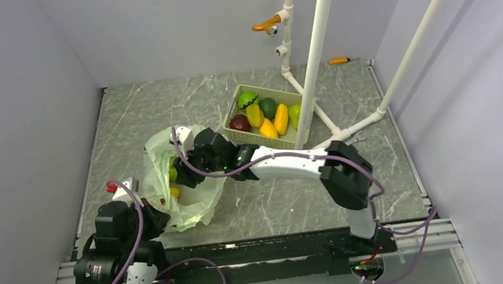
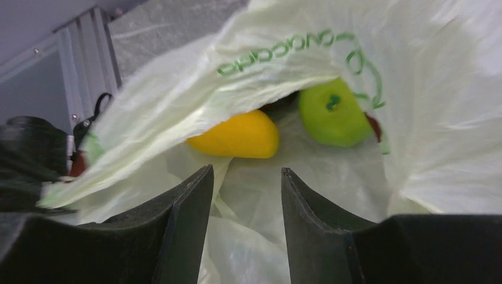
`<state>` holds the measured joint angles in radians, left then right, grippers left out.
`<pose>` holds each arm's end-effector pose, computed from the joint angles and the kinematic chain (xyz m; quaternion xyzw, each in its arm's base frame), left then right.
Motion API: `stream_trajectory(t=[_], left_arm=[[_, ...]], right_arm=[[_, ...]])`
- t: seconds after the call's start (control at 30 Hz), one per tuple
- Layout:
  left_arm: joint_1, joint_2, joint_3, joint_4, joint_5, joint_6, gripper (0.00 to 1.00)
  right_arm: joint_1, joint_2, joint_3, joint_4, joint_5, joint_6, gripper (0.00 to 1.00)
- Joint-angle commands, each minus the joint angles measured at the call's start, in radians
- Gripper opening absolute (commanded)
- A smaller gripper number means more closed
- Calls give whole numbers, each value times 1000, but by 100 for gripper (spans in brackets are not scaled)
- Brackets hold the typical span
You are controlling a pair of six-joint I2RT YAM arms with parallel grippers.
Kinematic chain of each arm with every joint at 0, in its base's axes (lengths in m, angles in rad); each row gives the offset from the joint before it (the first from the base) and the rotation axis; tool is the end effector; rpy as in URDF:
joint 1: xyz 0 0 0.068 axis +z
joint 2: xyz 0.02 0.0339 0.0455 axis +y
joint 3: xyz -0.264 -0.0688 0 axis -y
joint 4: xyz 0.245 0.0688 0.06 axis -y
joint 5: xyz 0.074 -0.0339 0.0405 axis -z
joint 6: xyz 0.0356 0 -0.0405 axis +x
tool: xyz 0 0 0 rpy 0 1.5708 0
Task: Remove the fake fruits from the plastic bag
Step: Take out the fake fruit from the plastic bag.
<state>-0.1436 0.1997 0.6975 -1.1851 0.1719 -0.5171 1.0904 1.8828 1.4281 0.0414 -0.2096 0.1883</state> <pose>0.0310 -0.0106 0.2664 -0.1312 0.8918 -0.2116 0.3777 0.2001 0.4000 0.2673 -0.4144 0.7243 0.3949 0.3843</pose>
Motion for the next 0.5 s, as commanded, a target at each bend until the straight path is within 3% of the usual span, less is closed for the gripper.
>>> stream_trajectory(t=[0.0, 0.13, 0.47], left_arm=[[5, -5, 43, 9, -43, 2, 0], [6, 15, 28, 4, -29, 5, 0], [6, 34, 11, 5, 16, 20, 0]], right_arm=[[1, 105, 84, 108, -47, 34, 48], [1, 167, 121, 134, 36, 28, 51], [1, 290, 220, 166, 241, -6, 77]])
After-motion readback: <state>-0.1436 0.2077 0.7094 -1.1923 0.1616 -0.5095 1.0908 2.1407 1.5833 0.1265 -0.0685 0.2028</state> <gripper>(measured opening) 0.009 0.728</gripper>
